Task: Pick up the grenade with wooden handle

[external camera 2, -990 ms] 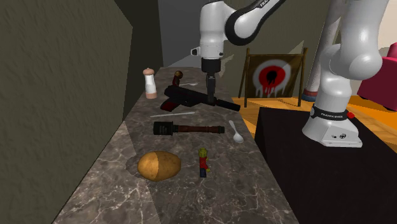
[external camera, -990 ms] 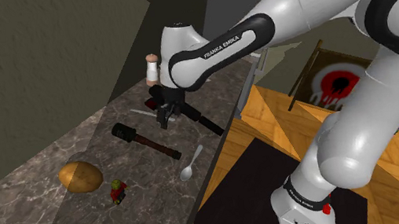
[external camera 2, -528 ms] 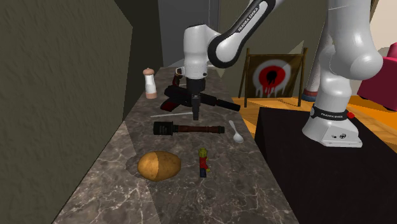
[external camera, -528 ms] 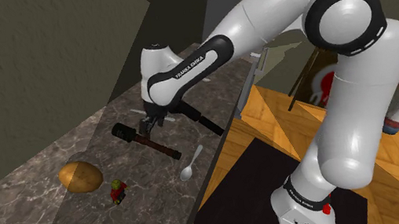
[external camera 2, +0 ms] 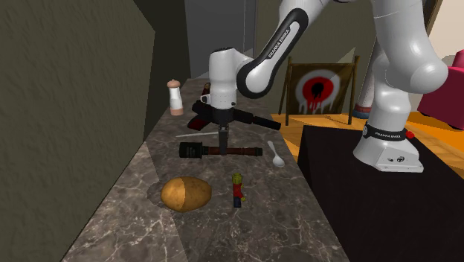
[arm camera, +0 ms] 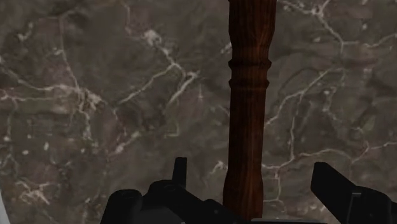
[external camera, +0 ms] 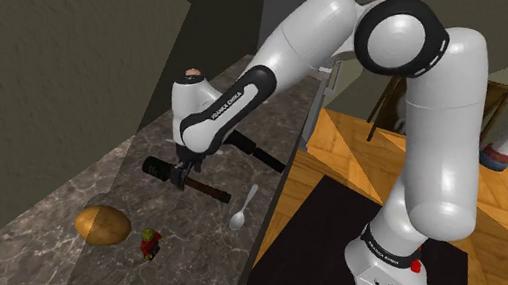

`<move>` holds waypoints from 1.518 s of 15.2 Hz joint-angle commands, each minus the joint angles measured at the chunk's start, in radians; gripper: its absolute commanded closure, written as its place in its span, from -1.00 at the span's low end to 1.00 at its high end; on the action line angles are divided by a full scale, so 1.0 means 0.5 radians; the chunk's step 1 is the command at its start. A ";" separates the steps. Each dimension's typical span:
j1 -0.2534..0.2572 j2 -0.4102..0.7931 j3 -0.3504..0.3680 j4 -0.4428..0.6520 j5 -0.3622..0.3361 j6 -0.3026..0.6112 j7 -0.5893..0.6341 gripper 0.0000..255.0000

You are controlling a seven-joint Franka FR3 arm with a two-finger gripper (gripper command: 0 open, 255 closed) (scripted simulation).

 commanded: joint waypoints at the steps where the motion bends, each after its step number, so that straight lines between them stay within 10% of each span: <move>1: 0.004 0.049 -0.006 0.007 -0.008 0.043 0.003 -1.00; 3: 0.005 0.062 -0.007 0.008 -0.010 0.055 0.004 -1.00; 4: 0.004 0.049 -0.006 -0.005 -0.008 0.055 0.002 1.00; 23: -0.013 -0.147 0.015 0.011 0.025 -0.156 -0.012 1.00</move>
